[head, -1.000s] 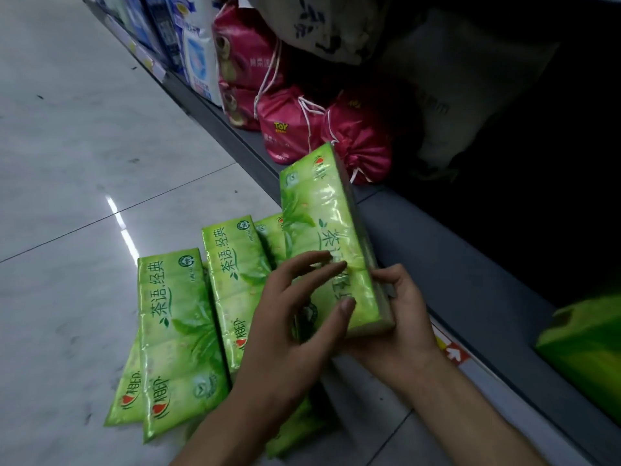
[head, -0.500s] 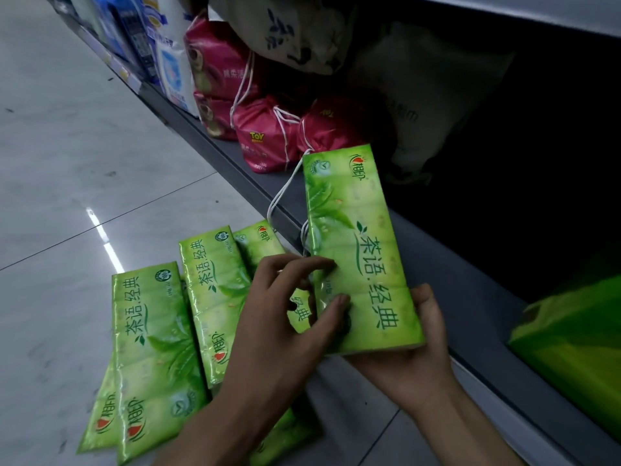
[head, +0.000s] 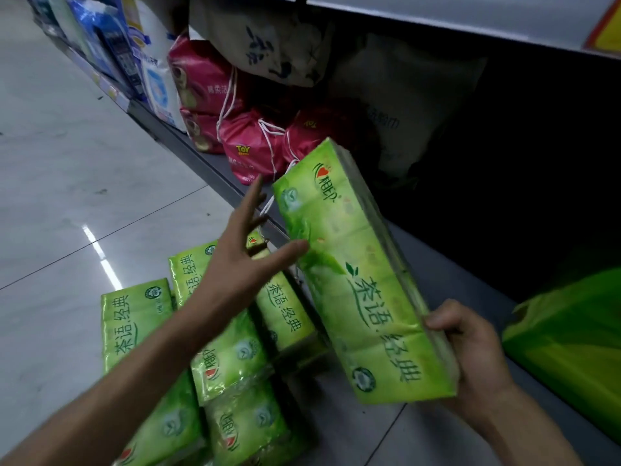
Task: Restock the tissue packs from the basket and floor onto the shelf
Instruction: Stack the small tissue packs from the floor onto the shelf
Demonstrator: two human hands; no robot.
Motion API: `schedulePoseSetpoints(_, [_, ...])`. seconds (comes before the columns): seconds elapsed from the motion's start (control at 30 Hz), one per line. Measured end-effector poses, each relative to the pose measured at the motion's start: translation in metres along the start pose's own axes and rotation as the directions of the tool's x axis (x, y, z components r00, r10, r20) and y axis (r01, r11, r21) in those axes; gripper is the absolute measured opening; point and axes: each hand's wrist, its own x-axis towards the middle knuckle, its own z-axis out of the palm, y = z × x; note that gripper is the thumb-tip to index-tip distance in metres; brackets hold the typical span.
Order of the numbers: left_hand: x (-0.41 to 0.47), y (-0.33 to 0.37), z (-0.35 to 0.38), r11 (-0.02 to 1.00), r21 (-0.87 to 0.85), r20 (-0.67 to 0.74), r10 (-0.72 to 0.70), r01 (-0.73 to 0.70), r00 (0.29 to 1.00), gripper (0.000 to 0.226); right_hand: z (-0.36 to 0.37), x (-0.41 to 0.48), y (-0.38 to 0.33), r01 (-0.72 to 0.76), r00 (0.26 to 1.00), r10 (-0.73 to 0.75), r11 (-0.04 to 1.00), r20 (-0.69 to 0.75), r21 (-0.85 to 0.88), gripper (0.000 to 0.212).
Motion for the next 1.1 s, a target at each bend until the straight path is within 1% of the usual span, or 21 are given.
schedulePoseSetpoints(0.1, [0.019,0.007,-0.03,1.0,0.017,0.232,-0.007,0.003,0.973,0.112,-0.014,-0.004,-0.011,-0.119,0.993,0.119,0.99,-0.005,-0.071,0.091])
schedulePoseSetpoints(0.17, [0.022,0.012,-0.044,0.999,0.028,0.374,-0.038,0.03,0.927,0.093,-0.024,-0.005,-0.015,-0.173,0.984,0.167,0.979,-0.062,-0.107,0.091])
schedulePoseSetpoints(0.23, [0.022,0.011,-0.051,0.998,0.03,0.42,-0.066,0.059,0.905,0.065,-0.026,-0.01,-0.019,-0.176,0.981,0.166,0.98,-0.104,-0.092,0.092])
schedulePoseSetpoints(0.3, [0.019,0.003,-0.054,0.991,-0.032,0.383,-0.104,0.126,0.918,0.051,-0.024,-0.016,-0.025,-0.168,0.984,0.165,0.985,-0.063,-0.044,0.087])
schedulePoseSetpoints(0.37, [0.013,-0.007,-0.057,0.966,-0.1,0.337,-0.193,0.239,0.921,0.054,-0.025,-0.017,-0.029,-0.163,0.985,0.159,0.985,-0.071,-0.062,0.082])
schedulePoseSetpoints(0.4, [0.009,-0.013,-0.059,0.948,-0.132,0.327,-0.234,0.289,0.916,0.06,-0.022,-0.018,-0.031,-0.151,0.987,0.143,0.983,-0.077,-0.104,0.084])
schedulePoseSetpoints(0.43, [0.005,-0.018,-0.06,0.929,-0.157,0.315,-0.275,0.335,0.908,0.069,-0.017,-0.02,-0.032,-0.127,0.991,0.122,0.987,-0.053,-0.095,0.083])
schedulePoseSetpoints(0.5, [-0.003,-0.027,-0.062,0.895,-0.206,0.292,-0.331,0.397,0.897,0.088,-0.015,-0.015,-0.033,-0.114,0.993,0.113,0.987,0.021,0.117,0.075])
schedulePoseSetpoints(0.53, [-0.007,-0.03,-0.061,0.876,-0.235,0.278,-0.354,0.42,0.893,0.092,-0.022,-0.012,-0.033,-0.087,0.995,0.092,0.988,-0.041,0.129,0.074])
schedulePoseSetpoints(0.6, [-0.014,-0.035,-0.053,0.84,-0.288,0.254,-0.395,0.459,0.883,0.093,-0.023,-0.003,-0.03,0.047,0.981,-0.022,0.991,-0.194,0.124,0.073])
schedulePoseSetpoints(0.63, [-0.018,-0.034,-0.047,0.822,-0.314,0.233,-0.419,0.476,0.877,0.085,-0.017,-0.001,-0.028,0.097,0.977,-0.071,0.988,-0.199,0.12,0.074])
schedulePoseSetpoints(0.67, [-0.021,-0.034,-0.04,0.811,-0.335,0.198,-0.437,0.48,0.877,0.073,-0.015,0.003,-0.026,0.135,0.97,-0.111,0.985,-0.214,0.103,0.067])
schedulePoseSetpoints(0.7, [-0.025,-0.032,-0.032,0.804,-0.347,0.166,-0.454,0.483,0.875,0.062,-0.013,0.008,-0.025,0.17,0.957,-0.146,0.982,-0.251,0.078,0.051])
schedulePoseSetpoints(0.73, [-0.029,-0.032,-0.026,0.799,-0.346,0.149,-0.47,0.491,0.87,0.057,-0.011,0.015,-0.025,0.208,0.933,-0.184,0.977,-0.31,0.044,0.038])
schedulePoseSetpoints(0.8, [-0.034,-0.03,-0.014,0.787,-0.333,0.16,-0.496,0.52,0.853,0.056,-0.009,0.027,-0.027,0.273,0.888,-0.247,0.962,-0.389,0.01,0.023])
schedulePoseSetpoints(0.87, [-0.034,-0.029,-0.004,0.766,-0.341,0.159,-0.524,0.545,0.837,0.063,-0.008,0.037,-0.031,0.309,0.855,-0.296,0.95,-0.427,-0.04,0.016])
schedulePoseSetpoints(0.9, [-0.033,-0.025,0.003,0.75,-0.356,0.152,-0.542,0.557,0.827,0.065,-0.006,0.041,-0.033,0.315,0.844,-0.32,0.945,-0.431,-0.085,0.017])
schedulePoseSetpoints(0.97, [-0.027,-0.018,0.018,0.742,-0.374,0.158,-0.541,0.557,0.826,0.036,-0.004,0.049,-0.035,0.319,0.829,-0.366,0.931,-0.423,-0.179,0.026])
schedulePoseSetpoints(1.0, [-0.021,-0.017,0.025,0.734,-0.386,0.176,-0.536,0.559,0.826,0.026,0.0,0.052,-0.034,0.32,0.825,-0.386,0.921,-0.411,-0.223,0.034])
schedulePoseSetpoints(1.07, [-0.009,-0.014,0.04,0.718,-0.404,0.212,-0.529,0.567,0.822,0.024,0.007,0.058,-0.03,0.32,0.812,-0.424,0.898,-0.4,-0.302,0.046])
schedulePoseSetpoints(1.1, [-0.001,-0.016,0.046,0.714,-0.405,0.231,-0.524,0.571,0.82,0.028,0.01,0.062,-0.028,0.315,0.8,-0.444,0.883,-0.403,-0.347,0.05])
